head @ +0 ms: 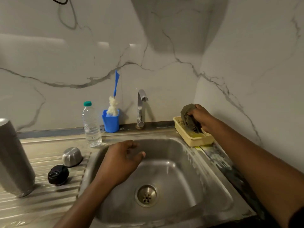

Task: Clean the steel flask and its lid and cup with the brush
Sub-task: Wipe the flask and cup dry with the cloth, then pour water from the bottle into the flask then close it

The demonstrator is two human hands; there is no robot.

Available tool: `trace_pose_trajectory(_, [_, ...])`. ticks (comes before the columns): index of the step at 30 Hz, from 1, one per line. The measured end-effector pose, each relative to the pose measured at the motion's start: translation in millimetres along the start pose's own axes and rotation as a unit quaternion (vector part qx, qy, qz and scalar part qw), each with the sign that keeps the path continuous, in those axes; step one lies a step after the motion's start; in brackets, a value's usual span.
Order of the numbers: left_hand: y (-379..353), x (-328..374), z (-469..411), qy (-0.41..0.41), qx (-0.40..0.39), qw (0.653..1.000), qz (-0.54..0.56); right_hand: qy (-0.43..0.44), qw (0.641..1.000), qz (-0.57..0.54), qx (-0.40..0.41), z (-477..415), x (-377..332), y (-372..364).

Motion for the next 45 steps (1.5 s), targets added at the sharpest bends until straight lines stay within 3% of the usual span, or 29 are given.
trace_pose_trajectory(8, [-2, -14, -1, 0.0, -0.01, 1.0, -0.013, -0.069, 0.985, 0.158, -0.03, -46, 44, -10])
trace_pose_trajectory(14, [6, -19, -4, 0.008, -0.003, 1.0, -0.015, -0.066, 0.96, 0.273, 0.01, -61, 67, -8])
trace_pose_trajectory(18, [11, -21, -8, 0.017, 0.001, 1.0, -0.003, 0.0, 0.953, 0.298, 0.05, -36, 46, -3])
trace_pose_trajectory(23, [22, -21, -10, 0.026, 0.007, 1.0, 0.003, 0.196, 0.936, 0.28, 0.087, 5, 4, -24])
trace_pose_trajectory(28, [40, -21, -2, 0.038, 0.024, 0.999, 0.018, 0.342, 0.904, 0.257, 0.018, 76, -43, -77])
trace_pose_trajectory(32, [58, -27, 9, 0.046, 0.041, 0.998, 0.023, 0.4, 0.885, 0.233, -0.049, 115, -74, -129])
trace_pose_trajectory(39, [87, -41, 39, 0.063, 0.082, 0.993, 0.06, 0.419, 0.876, 0.204, -0.124, 122, -122, -220])
trace_pose_trajectory(45, [113, -49, 57, 0.068, 0.108, 0.99, 0.056, 0.396, 0.86, 0.265, -0.181, 106, -145, -290])
Point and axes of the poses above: each hand's wrist, its own z-axis away from the middle knuckle, its own y-axis out of the back of the hand, x = y × z, the point moved 2 cm from there along -z, towards the middle knuckle, and after that the axes turned 1 degree about y, right-handed, at the moved point
